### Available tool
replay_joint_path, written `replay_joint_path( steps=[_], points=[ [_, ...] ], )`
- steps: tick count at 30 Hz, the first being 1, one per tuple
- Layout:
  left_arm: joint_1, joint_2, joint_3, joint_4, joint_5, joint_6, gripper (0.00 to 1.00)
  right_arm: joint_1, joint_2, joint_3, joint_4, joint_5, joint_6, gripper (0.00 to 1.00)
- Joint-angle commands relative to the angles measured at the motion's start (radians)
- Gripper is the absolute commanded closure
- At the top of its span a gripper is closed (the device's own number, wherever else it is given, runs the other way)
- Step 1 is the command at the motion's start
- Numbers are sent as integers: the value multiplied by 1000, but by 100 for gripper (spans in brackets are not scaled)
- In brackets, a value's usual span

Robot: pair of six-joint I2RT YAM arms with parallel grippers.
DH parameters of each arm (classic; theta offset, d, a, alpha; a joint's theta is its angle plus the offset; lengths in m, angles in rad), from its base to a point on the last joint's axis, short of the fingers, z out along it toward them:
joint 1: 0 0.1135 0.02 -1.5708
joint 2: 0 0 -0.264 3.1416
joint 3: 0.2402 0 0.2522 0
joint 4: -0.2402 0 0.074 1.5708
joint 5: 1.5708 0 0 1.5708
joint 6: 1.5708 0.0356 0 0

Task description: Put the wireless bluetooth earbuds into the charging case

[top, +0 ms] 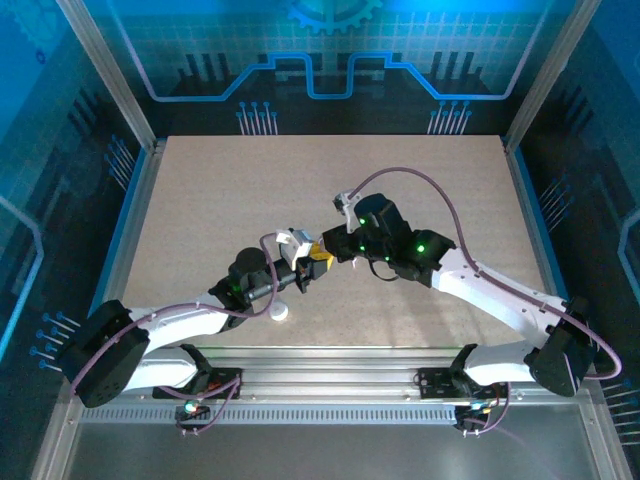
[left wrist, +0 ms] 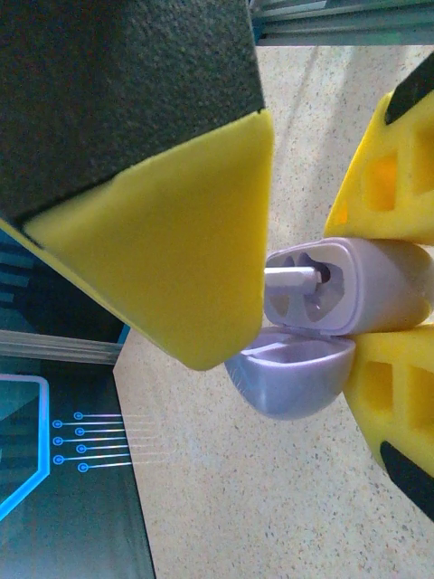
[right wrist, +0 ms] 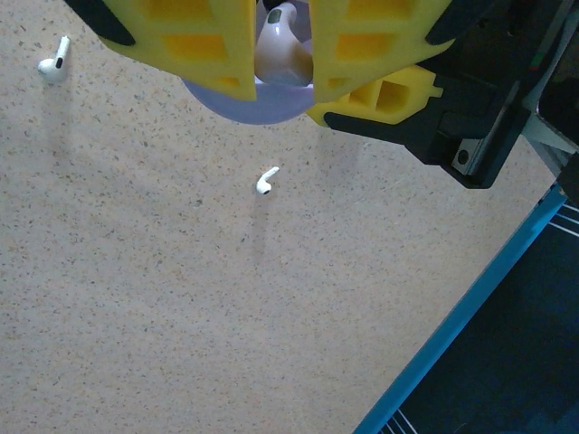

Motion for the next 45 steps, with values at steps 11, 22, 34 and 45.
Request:
replay_joint_path(
  steps=[11,22,34,45],
  points=[
    [-5,-38,32,34,28,0,87,21,-8,2,-65,-24,-107,82],
    [-6,-49,34,29,34,7,87,21,11,7,-76,-66,-146,81],
    [-6,-54,32,25,41,6,86,20,-10,-4,-92,-71,-185,79],
    [-6,-68,29,7,55,17,86,11,-23,25,-133,-81,-276,80]
  ],
)
